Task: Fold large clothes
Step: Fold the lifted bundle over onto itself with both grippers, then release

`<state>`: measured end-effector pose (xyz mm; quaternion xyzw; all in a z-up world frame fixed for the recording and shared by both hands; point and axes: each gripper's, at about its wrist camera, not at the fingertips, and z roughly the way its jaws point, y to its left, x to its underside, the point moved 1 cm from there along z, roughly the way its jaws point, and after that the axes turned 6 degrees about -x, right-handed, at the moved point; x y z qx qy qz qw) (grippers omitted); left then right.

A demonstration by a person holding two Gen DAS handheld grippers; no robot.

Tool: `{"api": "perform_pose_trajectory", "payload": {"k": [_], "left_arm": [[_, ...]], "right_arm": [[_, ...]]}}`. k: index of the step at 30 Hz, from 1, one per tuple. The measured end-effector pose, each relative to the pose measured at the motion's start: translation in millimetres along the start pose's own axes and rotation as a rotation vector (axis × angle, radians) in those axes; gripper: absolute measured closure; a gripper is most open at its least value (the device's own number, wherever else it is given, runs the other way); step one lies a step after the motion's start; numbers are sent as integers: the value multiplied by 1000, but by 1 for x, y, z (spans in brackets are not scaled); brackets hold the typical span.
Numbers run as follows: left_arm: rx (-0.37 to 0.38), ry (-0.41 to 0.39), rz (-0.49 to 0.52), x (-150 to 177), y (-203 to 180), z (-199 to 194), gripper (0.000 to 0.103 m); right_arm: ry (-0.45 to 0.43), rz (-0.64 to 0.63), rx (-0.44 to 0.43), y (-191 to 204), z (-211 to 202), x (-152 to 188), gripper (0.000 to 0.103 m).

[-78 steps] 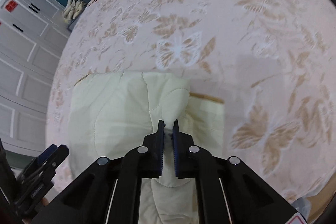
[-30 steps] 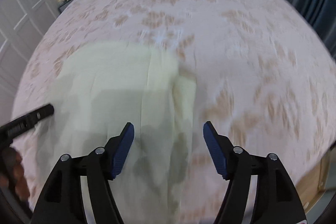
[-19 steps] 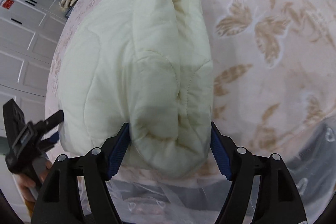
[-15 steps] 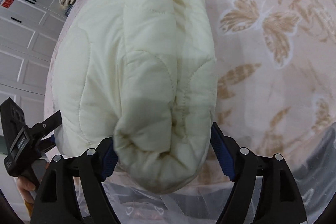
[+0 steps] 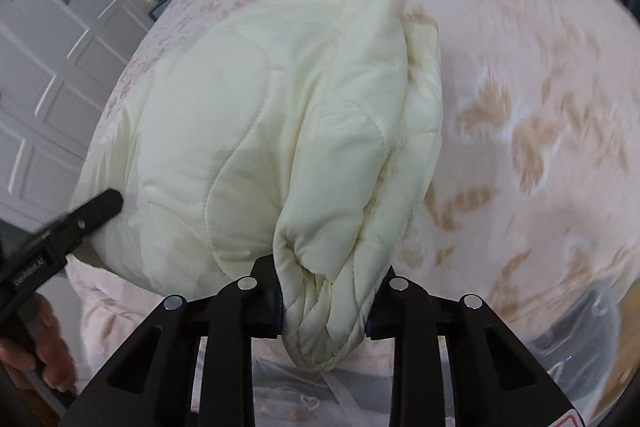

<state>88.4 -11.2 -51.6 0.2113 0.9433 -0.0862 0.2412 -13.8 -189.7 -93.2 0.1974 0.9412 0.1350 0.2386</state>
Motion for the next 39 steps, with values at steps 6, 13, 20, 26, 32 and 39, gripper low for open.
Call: {"api": "perform_pose_trajectory", "payload": {"k": [6, 13, 20, 26, 32, 39], "left_arm": [[-77, -100, 30, -19, 18, -19, 55], [-174, -189, 16, -48, 59, -30, 57], [-231, -230, -26, -58, 111, -6, 58], [-287, -107, -6, -15, 116, 45, 52], [-346, -3, -88, 6, 125, 37, 43], [-363, 23, -109, 16, 114, 13, 36]], "right_arm": [[-80, -152, 47, 34, -9, -30, 78], [-162, -315, 66, 88, 3, -68, 79], [-189, -461, 85, 139, 51, -86, 79], [-36, -481, 102, 125, 109, -54, 77], [53, -313, 6, 110, 86, -48, 59], [13, -234, 17, 112, 22, -40, 61]]}}
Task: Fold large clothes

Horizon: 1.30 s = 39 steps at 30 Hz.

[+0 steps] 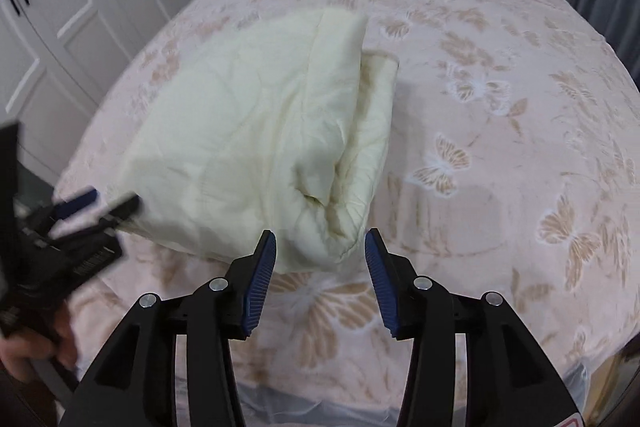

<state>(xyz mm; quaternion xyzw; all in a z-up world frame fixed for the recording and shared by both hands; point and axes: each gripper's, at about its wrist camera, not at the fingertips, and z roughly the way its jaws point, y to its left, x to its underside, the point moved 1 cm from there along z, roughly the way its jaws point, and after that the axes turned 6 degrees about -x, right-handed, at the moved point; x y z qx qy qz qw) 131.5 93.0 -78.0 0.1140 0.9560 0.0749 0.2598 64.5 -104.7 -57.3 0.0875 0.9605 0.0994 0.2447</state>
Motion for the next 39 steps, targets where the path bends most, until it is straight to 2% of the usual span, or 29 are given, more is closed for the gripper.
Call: {"api": "perform_pose_trajectory", "payload": {"k": [3, 7, 11, 15, 17, 19, 27, 32, 35, 39], "left_arm": [[-2, 14, 1, 1, -3, -2, 36], [-2, 31, 2, 2, -2, -1, 36], [2, 59, -8, 8, 0, 3, 36], [-6, 97, -4, 15, 2, 15, 36], [-2, 126, -8, 20, 2, 25, 36], [-2, 153, -12, 25, 2, 35, 36], [4, 185, 2, 26, -7, 54, 34], [-18, 163, 22, 23, -10, 46, 36], [-8, 132, 3, 19, -5, 29, 36], [8, 61, -30, 7, 2, -3, 36]], "right_arm": [[-1, -25, -44, 15, -12, 6, 70], [91, -66, -63, 28, 16, 22, 94], [166, -19, -58, 22, 52, 26, 95], [205, 34, -6, 8, 83, 16, 96], [223, 62, -9, 3, 95, 11, 97], [229, 69, 1, 0, 104, 8, 103], [224, 80, 39, -13, 129, -13, 103], [210, 20, 68, 1, 100, -3, 103], [157, -22, 76, 11, 64, 2, 103], [45, -28, 57, 12, 17, -8, 103]]}}
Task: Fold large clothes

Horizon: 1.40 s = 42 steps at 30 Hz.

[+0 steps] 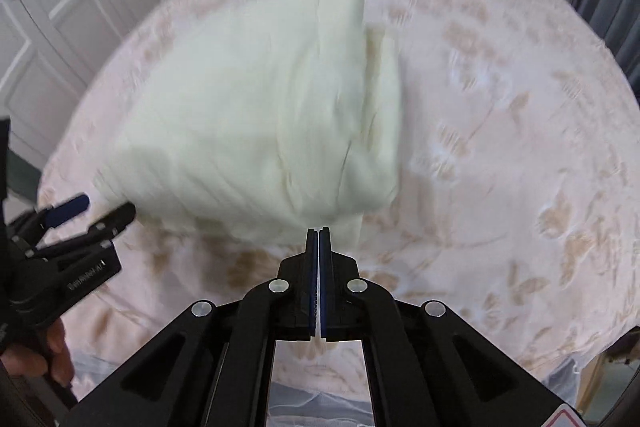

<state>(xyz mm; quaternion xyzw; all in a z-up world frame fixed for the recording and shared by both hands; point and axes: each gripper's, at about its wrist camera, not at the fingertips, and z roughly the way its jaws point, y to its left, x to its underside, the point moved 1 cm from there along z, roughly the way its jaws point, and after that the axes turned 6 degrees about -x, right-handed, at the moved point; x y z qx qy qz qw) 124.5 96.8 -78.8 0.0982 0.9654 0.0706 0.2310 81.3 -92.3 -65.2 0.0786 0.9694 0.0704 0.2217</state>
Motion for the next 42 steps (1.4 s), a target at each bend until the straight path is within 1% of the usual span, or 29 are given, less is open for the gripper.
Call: {"api": "perform_pose_trajectory", "payload": {"k": [2, 4, 5, 7, 8, 10, 12, 15, 17, 18, 21, 23, 26, 27, 28, 30, 31, 33, 34, 35, 36, 37, 39, 42], "left_arm": [[0, -27, -11, -7, 2, -7, 33], [-18, -36, -8, -13, 0, -5, 32], [-24, -36, -7, -15, -1, -3, 32], [-48, -25, 0, -17, -3, 6, 32], [-53, -13, 2, -16, -4, 11, 30], [-45, 11, -2, -13, -5, 20, 30], [-42, 26, 1, -11, -7, 27, 30], [-57, 33, 13, -7, -12, 37, 29], [-73, 30, 17, -6, -14, 42, 23], [-77, 29, 19, -6, -14, 43, 22], [-84, 28, 22, -5, -13, 45, 22], [-89, 25, 29, -5, -12, 46, 22], [-85, 30, 27, -5, -9, 49, 21], [-80, 30, 24, -5, -8, 46, 21], [-71, 24, 17, -6, -6, 41, 22], [-44, -1, -13, -10, 1, 28, 23], [-33, -22, -39, -13, 6, 19, 23], [-39, -44, -71, -21, 14, 11, 24], [-45, -44, -83, -24, 17, 13, 24], [-50, -37, -89, -26, 18, 15, 24], [-54, -20, -94, -29, 20, 21, 24], [-49, -5, -101, -30, 22, 25, 23], [-39, 13, -101, -29, 22, 31, 23], [-60, 13, -65, -27, 15, 34, 23]], "right_arm": [[-50, 10, -2, -1, -9, -12, 103], [-58, 15, 13, -6, -1, -18, 103], [-42, 23, 21, -11, 9, -22, 103], [16, 31, 16, -17, 35, -25, 103], [39, 33, 19, -18, 41, -18, 103], [91, 49, 9, -21, 61, -10, 103], [114, 63, 7, -20, 72, -3, 103], [130, 70, 10, -21, 83, 3, 103], [139, 67, 12, -20, 88, 4, 103], [147, 67, 11, -21, 90, 4, 103], [145, 56, 15, -15, 80, 3, 103], [109, 54, 3, -11, 61, 4, 103], [18, 92, -43, -16, 23, -3, 103], [-25, 105, -52, -18, 10, -8, 97], [-49, 112, -51, -21, 3, -12, 91], [-96, 115, -44, -27, -11, -23, 70], [-96, 109, -47, -28, -10, -27, 67], [-54, 93, -39, -28, 5, -33, 67], [-25, 93, -57, -29, 17, -34, 69], [-3, 101, -80, -29, 25, -33, 75], [21, 112, -110, -29, 35, -32, 84], [41, 109, -101, -28, 45, -28, 88], [44, 39, -30, -21, 51, -23, 93], [51, -18, 36, -13, 48, -11, 95]]}}
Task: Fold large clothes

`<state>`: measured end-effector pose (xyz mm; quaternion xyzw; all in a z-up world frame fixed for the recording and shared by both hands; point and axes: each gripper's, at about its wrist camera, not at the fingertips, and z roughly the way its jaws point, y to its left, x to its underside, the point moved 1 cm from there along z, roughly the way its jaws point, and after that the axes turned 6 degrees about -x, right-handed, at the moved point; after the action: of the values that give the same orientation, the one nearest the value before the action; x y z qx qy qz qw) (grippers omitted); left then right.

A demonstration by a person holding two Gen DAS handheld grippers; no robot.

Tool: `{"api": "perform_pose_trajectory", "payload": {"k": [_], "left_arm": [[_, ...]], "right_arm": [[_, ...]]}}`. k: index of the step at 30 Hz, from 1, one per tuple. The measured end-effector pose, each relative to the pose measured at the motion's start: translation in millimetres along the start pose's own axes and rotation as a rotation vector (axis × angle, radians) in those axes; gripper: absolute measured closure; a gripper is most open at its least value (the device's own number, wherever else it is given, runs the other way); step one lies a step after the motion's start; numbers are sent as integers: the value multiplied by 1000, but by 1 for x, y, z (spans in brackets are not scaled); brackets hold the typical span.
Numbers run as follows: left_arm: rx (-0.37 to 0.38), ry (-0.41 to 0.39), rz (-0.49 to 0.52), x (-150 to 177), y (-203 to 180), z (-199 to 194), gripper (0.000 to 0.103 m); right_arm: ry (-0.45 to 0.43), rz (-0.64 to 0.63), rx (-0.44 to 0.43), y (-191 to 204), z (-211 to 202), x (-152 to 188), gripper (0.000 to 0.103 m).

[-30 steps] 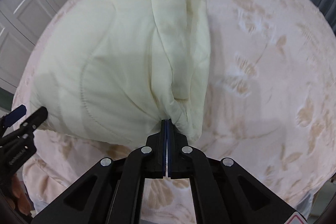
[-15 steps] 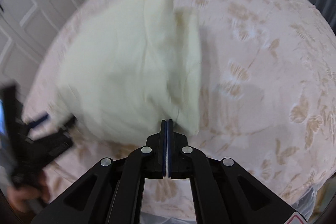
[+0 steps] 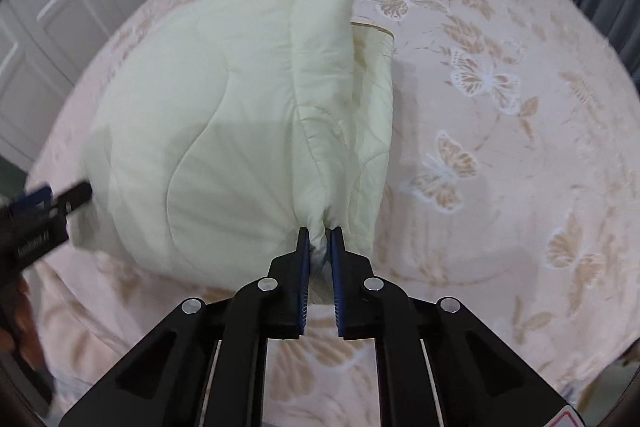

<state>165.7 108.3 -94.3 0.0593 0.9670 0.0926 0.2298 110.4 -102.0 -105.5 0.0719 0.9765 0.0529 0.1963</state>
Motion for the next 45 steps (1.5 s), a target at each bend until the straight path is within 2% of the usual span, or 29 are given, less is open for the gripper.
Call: {"api": "perform_pose_trajectory", "payload": {"k": [6, 10, 19, 25, 30, 34, 37, 40, 42, 45], "left_arm": [[-19, 3, 39, 5, -16, 7, 23], [-43, -8, 71, 7, -22, 9, 22], [-60, -5, 77, 10, -32, 21, 19], [-102, -36, 103, 9, -37, 11, 20], [-75, -54, 109, 12, -34, -14, 21], [-62, -69, 104, 18, -32, -28, 21], [-64, -61, 103, 23, -32, -28, 21], [-66, -44, 103, 30, -29, -27, 21], [-76, -52, 100, 35, -23, -32, 21], [-76, -57, 86, 40, -14, -37, 21]], "right_arm": [[72, -16, 67, 0, 36, 2, 94], [79, -73, 125, 9, 45, 3, 93], [75, -108, 156, 12, 53, 6, 91], [71, -100, 126, 19, 45, 7, 87], [15, 22, 17, 6, 2, 6, 86], [-41, 9, 0, 11, -26, 13, 86], [15, -6, 19, 9, -6, 23, 86], [56, 53, -1, 0, 5, 32, 86], [3, 81, -37, -1, -17, 33, 84], [-47, 39, 1, 6, -44, 38, 83]]}}
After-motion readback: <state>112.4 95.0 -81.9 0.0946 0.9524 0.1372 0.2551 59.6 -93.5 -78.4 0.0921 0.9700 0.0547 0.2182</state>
